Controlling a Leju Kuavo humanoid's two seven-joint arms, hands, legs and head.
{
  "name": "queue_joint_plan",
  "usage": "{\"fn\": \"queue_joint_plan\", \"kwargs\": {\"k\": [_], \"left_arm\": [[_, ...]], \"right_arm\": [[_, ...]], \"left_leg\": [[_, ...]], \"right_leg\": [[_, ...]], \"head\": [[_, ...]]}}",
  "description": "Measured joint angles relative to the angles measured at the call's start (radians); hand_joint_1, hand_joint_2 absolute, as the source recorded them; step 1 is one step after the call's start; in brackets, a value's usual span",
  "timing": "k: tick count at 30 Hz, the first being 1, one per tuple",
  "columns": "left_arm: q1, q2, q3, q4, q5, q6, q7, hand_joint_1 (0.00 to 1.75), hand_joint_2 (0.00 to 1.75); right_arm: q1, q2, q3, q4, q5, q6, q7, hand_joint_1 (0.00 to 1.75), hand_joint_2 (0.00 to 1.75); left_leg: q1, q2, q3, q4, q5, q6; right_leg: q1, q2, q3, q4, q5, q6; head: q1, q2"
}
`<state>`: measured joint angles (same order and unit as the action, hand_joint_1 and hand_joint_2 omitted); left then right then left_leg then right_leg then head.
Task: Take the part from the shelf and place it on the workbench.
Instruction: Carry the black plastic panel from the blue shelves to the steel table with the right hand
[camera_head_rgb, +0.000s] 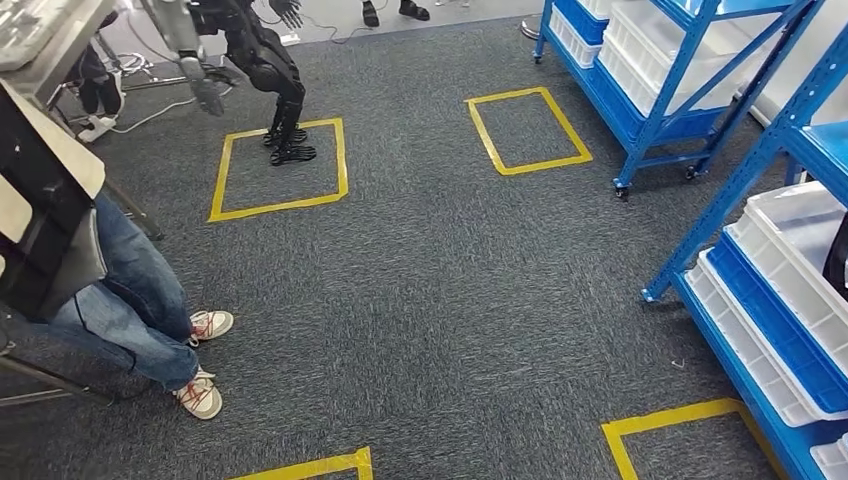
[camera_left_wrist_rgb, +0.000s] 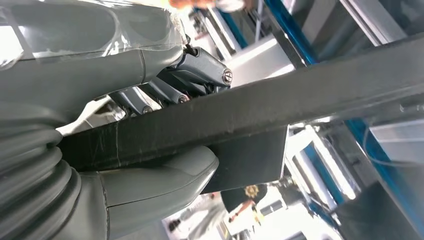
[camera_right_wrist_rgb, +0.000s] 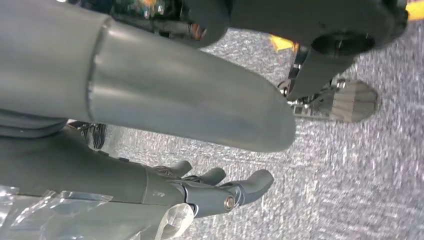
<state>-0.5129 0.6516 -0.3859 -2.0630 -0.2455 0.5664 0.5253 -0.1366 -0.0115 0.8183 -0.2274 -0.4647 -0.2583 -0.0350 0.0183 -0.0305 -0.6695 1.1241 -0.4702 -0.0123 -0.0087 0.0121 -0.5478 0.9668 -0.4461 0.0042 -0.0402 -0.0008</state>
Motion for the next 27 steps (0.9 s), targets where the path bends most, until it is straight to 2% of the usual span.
{"fn": "queue_joint_plan", "kwargs": {"k": [1, 2, 3, 4, 5, 7, 8, 9, 11, 12, 13, 14, 15, 16, 17, 18, 19, 20, 22, 23, 24, 26, 27], "left_arm": [[0.001, 0.000, 0.000, 0.000, 0.000, 0.000, 0.000, 1.75, 1.75], [0.003, 0.000, -0.001, 0.000, 0.000, 0.000, 0.000, 1.75, 1.75], [0.005, 0.000, -0.001, 0.001, 0.000, 0.001, 0.000, 1.75, 1.75], [0.007, 0.000, -0.001, 0.001, 0.000, 0.002, 0.000, 1.75, 1.75], [0.008, 0.000, 0.000, 0.001, 0.000, 0.004, 0.000, 1.75, 1.75], [0.009, 0.000, 0.003, 0.001, 0.001, 0.010, -0.001, 1.75, 1.75], [0.009, 0.000, 0.005, 0.001, 0.001, 0.014, -0.002, 1.75, 1.75], [0.011, 0.000, 0.007, 0.001, 0.001, 0.017, -0.003, 1.75, 1.75], [0.019, 0.003, 0.014, 0.001, 0.001, 0.020, -0.005, 1.75, 1.75], [0.025, 0.005, 0.019, 0.001, 0.001, 0.021, -0.006, 1.75, 1.75], [0.031, 0.006, 0.024, 0.001, 0.001, 0.021, -0.006, 1.75, 1.75], [0.040, 0.007, 0.027, 0.001, 0.000, 0.023, -0.007, 1.75, 1.75], [0.050, 0.008, 0.030, 0.001, 0.000, 0.024, -0.007, 1.75, 1.75], [0.063, 0.008, 0.031, 0.001, 0.000, 0.025, -0.008, 1.75, 1.75], [0.080, 0.008, 0.033, 0.001, -0.001, 0.023, -0.008, 1.75, 1.75], [0.097, 0.008, 0.037, 0.001, -0.002, 0.021, -0.007, 1.75, 1.75], [0.114, 0.008, 0.041, 0.001, -0.004, 0.017, -0.006, 1.75, 1.75], [0.130, 0.008, 0.048, 0.001, -0.006, 0.014, -0.006, 1.75, 1.75], [0.158, 0.008, 0.062, 0.001, -0.010, 0.012, -0.010, 1.75, 1.75], [0.171, 0.007, 0.069, 0.001, -0.012, 0.011, -0.015, 1.75, 1.75], [0.184, 0.007, 0.073, 0.001, -0.014, 0.010, -0.021, 1.75, 1.75], [0.206, 0.006, 0.079, 0.001, -0.022, 0.008, -0.034, 1.75, 1.75], [0.215, 0.006, 0.082, 0.001, -0.027, 0.008, -0.039, 1.75, 1.75]], "right_arm": [[0.001, 0.000, 0.000, 0.000, 0.000, 0.000, -0.001, 0.00, 0.00], [0.001, 0.000, 0.000, 0.000, 0.000, 0.001, -0.003, 0.00, 0.00], [0.001, 0.000, 0.000, 0.000, 0.000, 0.001, -0.005, 0.00, 0.00], [0.000, 0.000, 0.000, 0.000, 0.000, 0.001, -0.007, 0.00, 0.00], [-0.001, 0.000, 0.000, 0.000, 0.000, 0.001, -0.009, 0.00, 0.00], [-0.002, 0.000, 0.000, 0.000, 0.000, 0.001, -0.010, 0.00, 0.00], [-0.003, 0.000, 0.000, 0.000, 0.001, 0.001, -0.010, 0.00, 0.00], [-0.004, 0.000, 0.000, 0.000, 0.002, 0.001, -0.010, 0.00, 0.00], [-0.007, 0.000, 0.000, 0.000, 0.005, 0.001, -0.009, 0.00, 0.00], [-0.009, -0.002, 0.000, 0.000, 0.008, 0.001, -0.008, 0.00, 0.00], [-0.010, -0.003, 0.000, 0.000, 0.012, 0.001, -0.008, 0.00, 0.00], [-0.010, -0.005, 0.000, 0.000, 0.018, 0.001, -0.008, 0.00, 0.00], [-0.008, -0.007, 0.000, 0.000, 0.024, 0.001, -0.009, 0.00, 0.00], [-0.005, -0.009, 0.000, 0.000, 0.031, 0.001, -0.013, 0.00, 0.00], [-0.003, -0.011, 0.001, 0.000, 0.038, 0.000, -0.018, 0.00, 0.00], [0.000, -0.014, 0.002, 0.000, 0.044, -0.002, -0.026, 0.00, 0.00], [0.001, -0.016, 0.003, 0.000, 0.047, -0.004, -0.034, 0.00, 0.00], [0.002, -0.020, 0.005, 0.000, 0.050, -0.007, -0.041, 0.00, 0.00], [0.002, -0.027, 0.007, 0.000, 0.055, -0.012, -0.051, 0.00, 0.00], [0.002, -0.029, 0.008, 0.000, 0.058, -0.013, -0.052, 0.00, 0.00], [0.001, -0.031, 0.009, 0.000, 0.060, -0.014, -0.051, 0.00, 0.00], [-0.006, -0.034, 0.010, 0.000, 0.064, -0.010, -0.044, 0.00, 0.00], [-0.010, -0.036, 0.010, 0.000, 0.065, -0.008, -0.039, 0.00, 0.00]], "left_leg": [[0.000, 0.011, -0.035, 0.074, -0.030, -0.003], [0.001, 0.014, -0.061, 0.128, -0.047, -0.004], [0.001, 0.015, -0.070, 0.146, -0.047, -0.003], [0.000, 0.018, -0.056, 0.120, -0.028, -0.002], [-0.002, 0.027, -0.023, 0.058, 0.003, 0.001], [-0.012, 0.077, 0.056, -0.091, 0.057, 0.014], [-0.018, 0.097, 0.079, -0.135, 0.069, 0.021], [-0.024, 0.107, 0.088, -0.156, 0.072, 0.027], [-0.026, 0.086, 0.088, -0.163, 0.075, 0.037], [-0.024, 0.074, 0.090, -0.168, 0.078, 0.042], [-0.020, 0.063, 0.093, -0.172, 0.080, 0.047], [-0.016, 0.051, 0.097, -0.175, 0.082, 0.051], [-0.015, 0.040, 0.098, -0.176, 0.082, 0.054], [-0.014, 0.028, 0.098, -0.176, 0.082, 0.056], [-0.014, 0.014, 0.098, -0.175, 0.082, 0.057], [-0.013, -0.001, 0.099, -0.175, 0.082, 0.057], [-0.012, -0.017, 0.099, -0.174, 0.082, 0.057], [-0.009, -0.033, 0.100, -0.173, 0.081, 0.055], [-0.006, -0.062, 0.099, -0.168, 0.078, 0.046], [-0.005, -0.074, 0.096, -0.166, 0.077, 0.039], [-0.004, -0.085, 0.092, -0.165, 0.077, 0.032], [0.001, -0.106, 0.087, -0.168, 0.082, 0.020], [0.002, -0.099, 0.083, -0.163, 0.079, 0.015]], "right_leg": [[0.003, -0.013, 0.000, 0.000, -0.001, -0.003], [0.005, -0.027, 0.000, 0.000, -0.002, -0.004], [0.007, -0.041, 0.000, 0.000, -0.004, -0.006], [0.009, -0.055, 0.001, 0.000, -0.006, -0.006], [0.011, -0.068, 0.004, 0.000, -0.008, -0.006], [0.016, -0.091, 0.009, 0.001, -0.014, -0.002], [0.018, -0.100, 0.012, 0.001, -0.017, 0.001], [0.020, -0.110, 0.014, 0.001, -0.020, 0.005], [0.020, -0.126, 0.018, 0.001, -0.025, 0.014], [0.018, -0.117, 0.019, 0.007, -0.032, 0.019], [0.016, -0.095, 0.011, 0.027, -0.046, 0.024], [0.014, -0.067, -0.008, 0.071, -0.071, 0.029], [0.011, -0.039, -0.038, 0.135, -0.102, 0.032], [0.010, -0.025, -0.075, 0.208, -0.132, 0.034], [0.008, -0.020, -0.108, 0.268, -0.150, 0.037], [0.006, -0.019, -0.127, 0.296, -0.150, 0.039], [0.003, -0.018, -0.126, 0.284, -0.130, 0.041], [-0.001, -0.011, -0.104, 0.231, -0.094, 0.043], [-0.014, 0.038, -0.041, 0.087, -0.027, 0.049], [-0.018, 0.060, -0.020, 0.039, -0.011, 0.049], [-0.019, 0.074, -0.009, 0.016, -0.007, 0.046], [-0.014, 0.054, -0.007, 0.013, -0.007, 0.032], [-0.013, 0.041, -0.006, 0.011, -0.006, 0.025]], "head": [[0.000, 0.000], [0.000, 0.000], [0.000, 0.000], [0.000, 0.000], [0.000, 0.000], [0.000, 0.000], [0.000, 0.000], [0.000, 0.000], [0.000, 0.000], [0.001, 0.000], [0.001, 0.000], [0.002, 0.000], [0.002, 0.000], [0.002, 0.000], [0.002, 0.000], [0.003, 0.000], [0.003, 0.000], [0.003, 0.000], [0.003, 0.000], [0.004, 0.000], [0.004, 0.000], [0.003, 0.000], [0.002, 0.000]]}}
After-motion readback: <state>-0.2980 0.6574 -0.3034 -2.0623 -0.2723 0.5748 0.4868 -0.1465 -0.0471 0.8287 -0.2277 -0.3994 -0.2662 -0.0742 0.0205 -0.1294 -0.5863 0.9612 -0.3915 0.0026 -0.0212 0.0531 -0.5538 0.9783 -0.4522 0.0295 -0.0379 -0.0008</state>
